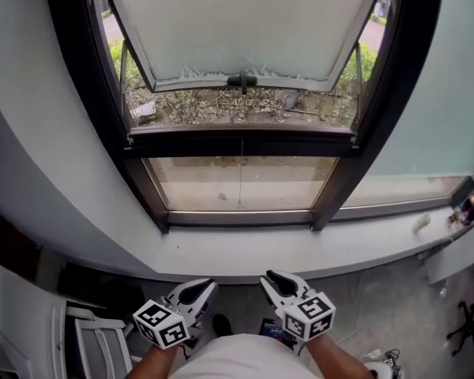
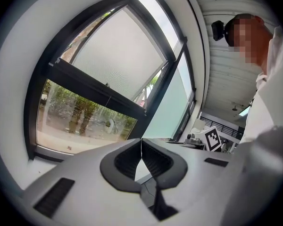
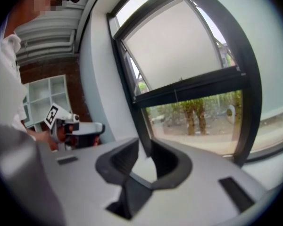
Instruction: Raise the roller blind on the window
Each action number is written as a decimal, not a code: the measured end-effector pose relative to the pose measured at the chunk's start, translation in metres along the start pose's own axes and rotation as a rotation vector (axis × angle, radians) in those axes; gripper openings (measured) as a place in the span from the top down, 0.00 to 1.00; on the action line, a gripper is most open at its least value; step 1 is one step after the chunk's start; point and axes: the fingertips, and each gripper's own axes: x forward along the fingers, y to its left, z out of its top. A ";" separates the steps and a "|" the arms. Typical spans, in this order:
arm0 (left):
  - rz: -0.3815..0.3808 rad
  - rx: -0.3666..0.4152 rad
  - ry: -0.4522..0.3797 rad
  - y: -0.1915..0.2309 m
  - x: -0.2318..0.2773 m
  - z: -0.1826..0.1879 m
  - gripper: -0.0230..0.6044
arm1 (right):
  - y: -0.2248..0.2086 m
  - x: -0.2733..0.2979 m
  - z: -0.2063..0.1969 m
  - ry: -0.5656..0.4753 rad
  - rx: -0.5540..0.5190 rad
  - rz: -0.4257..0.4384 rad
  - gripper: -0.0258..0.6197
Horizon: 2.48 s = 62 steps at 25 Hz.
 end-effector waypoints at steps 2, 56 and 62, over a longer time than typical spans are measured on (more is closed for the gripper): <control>-0.013 -0.003 0.011 0.014 -0.003 0.004 0.93 | 0.003 0.016 0.002 0.007 0.010 -0.006 0.84; 0.011 0.048 0.028 0.091 0.143 0.075 0.93 | -0.128 0.095 0.076 0.029 -0.011 -0.005 0.84; -0.006 0.081 0.038 0.098 0.140 0.080 0.93 | -0.123 0.101 0.085 0.026 -0.042 -0.016 0.84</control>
